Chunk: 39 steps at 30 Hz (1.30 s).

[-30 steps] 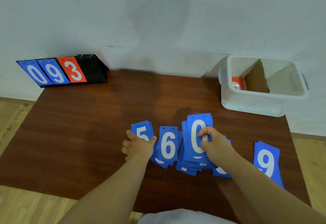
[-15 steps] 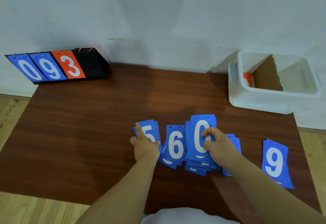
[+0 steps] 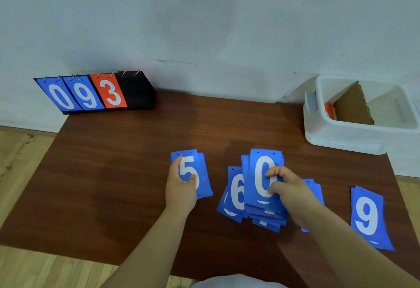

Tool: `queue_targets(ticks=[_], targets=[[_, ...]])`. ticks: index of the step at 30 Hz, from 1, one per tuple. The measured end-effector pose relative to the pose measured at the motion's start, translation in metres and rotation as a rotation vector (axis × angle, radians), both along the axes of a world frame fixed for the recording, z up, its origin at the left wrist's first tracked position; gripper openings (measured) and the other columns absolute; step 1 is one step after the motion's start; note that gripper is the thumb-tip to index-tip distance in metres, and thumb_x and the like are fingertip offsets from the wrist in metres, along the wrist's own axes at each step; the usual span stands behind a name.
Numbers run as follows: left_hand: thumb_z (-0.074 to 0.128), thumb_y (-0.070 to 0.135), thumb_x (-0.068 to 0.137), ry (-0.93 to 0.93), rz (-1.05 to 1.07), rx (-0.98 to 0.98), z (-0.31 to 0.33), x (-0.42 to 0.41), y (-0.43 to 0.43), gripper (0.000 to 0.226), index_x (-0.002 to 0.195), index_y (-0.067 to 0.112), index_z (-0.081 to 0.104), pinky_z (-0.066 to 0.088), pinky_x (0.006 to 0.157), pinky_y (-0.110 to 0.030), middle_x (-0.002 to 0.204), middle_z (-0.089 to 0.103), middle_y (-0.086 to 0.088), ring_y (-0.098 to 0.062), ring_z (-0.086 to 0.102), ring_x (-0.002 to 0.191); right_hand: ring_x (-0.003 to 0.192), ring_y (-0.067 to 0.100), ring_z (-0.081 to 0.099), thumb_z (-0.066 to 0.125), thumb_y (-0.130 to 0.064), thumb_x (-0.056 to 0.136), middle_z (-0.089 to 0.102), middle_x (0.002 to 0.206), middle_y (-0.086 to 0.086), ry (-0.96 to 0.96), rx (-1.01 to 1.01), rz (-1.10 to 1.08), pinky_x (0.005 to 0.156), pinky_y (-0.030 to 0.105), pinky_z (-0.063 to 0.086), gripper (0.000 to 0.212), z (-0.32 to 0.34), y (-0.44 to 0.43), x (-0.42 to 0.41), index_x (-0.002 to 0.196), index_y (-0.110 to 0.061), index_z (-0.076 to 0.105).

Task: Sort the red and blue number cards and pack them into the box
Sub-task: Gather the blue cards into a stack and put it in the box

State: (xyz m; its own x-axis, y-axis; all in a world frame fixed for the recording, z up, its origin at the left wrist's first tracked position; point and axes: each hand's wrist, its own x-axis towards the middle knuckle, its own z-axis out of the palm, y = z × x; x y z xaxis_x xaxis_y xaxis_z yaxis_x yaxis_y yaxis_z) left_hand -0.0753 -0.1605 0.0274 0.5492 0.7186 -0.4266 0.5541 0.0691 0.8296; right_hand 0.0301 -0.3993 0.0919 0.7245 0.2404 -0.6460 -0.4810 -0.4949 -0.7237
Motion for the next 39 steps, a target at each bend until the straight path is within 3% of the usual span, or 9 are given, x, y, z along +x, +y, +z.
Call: queue_targets(ticks=[3,8,14,17,19,23,27,33,39], targets=[[0.058,0.009,0.1,-0.118,-0.123,-0.075,0.023,0.003,-0.018,0.06,0.149,0.039,0.044,0.038,0.098,-0.02,0.154,0.04,0.014,0.0,0.042,0.132,0.087,0.038,0.068,0.051,0.013,0.086,0.069,0.102,0.019,0.14,0.362,-0.129,0.07,0.045,0.054,0.038,0.01,0.008,-0.003,0.085,-0.022,0.065],[0.05,-0.004,0.098,-0.271,-0.227,-0.2,0.058,0.011,-0.055,0.058,0.143,0.034,0.051,0.046,0.072,-0.003,0.141,0.049,0.017,0.026,0.055,0.086,0.087,0.031,0.067,0.057,0.0,0.067,0.069,0.099,0.01,0.134,0.565,-0.144,0.07,0.037,0.054,0.028,0.023,0.014,-0.012,0.083,-0.021,0.063],[0.038,-0.001,0.104,-0.343,-0.34,-0.331,0.084,0.015,-0.093,0.055,0.132,0.042,0.055,0.055,0.08,-0.023,0.093,0.069,0.029,-0.002,0.062,0.085,0.094,0.039,0.062,0.058,-0.005,0.069,0.064,0.104,0.016,0.013,0.453,-0.118,0.079,0.05,0.046,0.026,0.022,-0.003,-0.012,0.09,-0.021,0.059],[0.038,0.028,0.109,-0.415,-0.368,-0.442,0.093,0.018,-0.112,0.036,0.144,0.035,0.044,0.056,0.091,-0.027,0.132,0.065,0.01,-0.009,0.066,0.114,0.094,0.038,0.063,0.059,-0.006,0.066,0.065,0.106,0.016,0.055,0.492,-0.107,0.079,0.048,0.047,0.03,0.023,-0.017,-0.008,0.092,-0.02,0.057],[0.041,0.063,0.099,-0.407,-0.419,-0.448,0.09,0.022,-0.122,0.056,0.151,0.041,0.034,0.049,0.108,-0.044,0.148,0.055,0.002,-0.02,0.055,0.134,0.091,0.035,0.063,0.06,-0.004,0.067,0.066,0.101,0.013,0.076,0.499,-0.066,0.075,0.044,0.047,0.03,0.024,-0.027,-0.005,0.092,-0.02,0.056],[0.034,0.074,0.096,-0.293,-0.503,-0.271,0.08,0.037,-0.14,0.064,0.154,0.048,0.028,0.038,0.115,-0.052,0.152,0.046,0.02,-0.012,0.045,0.141,0.066,0.027,0.042,0.059,0.0,0.078,0.046,0.08,0.011,-0.027,0.369,0.008,0.058,0.031,0.032,0.025,0.029,-0.054,0.007,0.093,-0.02,0.054],[0.038,0.034,0.104,-0.106,-0.379,0.027,0.069,0.052,-0.139,0.051,0.154,0.036,0.031,0.052,0.084,-0.038,0.093,0.059,0.019,-0.014,0.062,0.087,0.057,0.019,0.033,0.05,0.004,0.087,0.04,0.075,0.008,-0.107,0.159,0.033,0.051,0.03,0.029,0.027,0.022,-0.09,0.025,0.095,-0.021,0.054],[0.069,0.048,0.091,0.453,-0.281,0.232,-0.002,0.049,-0.135,0.09,0.16,0.029,0.015,0.044,0.11,-0.051,0.156,0.035,-0.006,-0.032,0.038,0.142,0.067,0.022,0.045,0.054,0.001,0.086,0.05,0.085,0.005,-0.125,-0.043,0.086,0.055,0.033,0.036,0.026,0.002,-0.136,0.045,0.097,-0.022,0.057],[0.08,0.054,0.078,0.716,-0.344,0.379,-0.038,0.051,-0.153,0.117,0.16,0.03,0.0,0.045,0.103,-0.051,0.153,0.03,-0.009,-0.035,0.035,0.137,0.054,0.017,0.035,0.055,0.001,0.086,0.047,0.077,0.005,-0.136,-0.148,0.159,0.044,0.026,0.029,0.024,-0.006,-0.161,0.055,0.094,-0.022,0.056]])
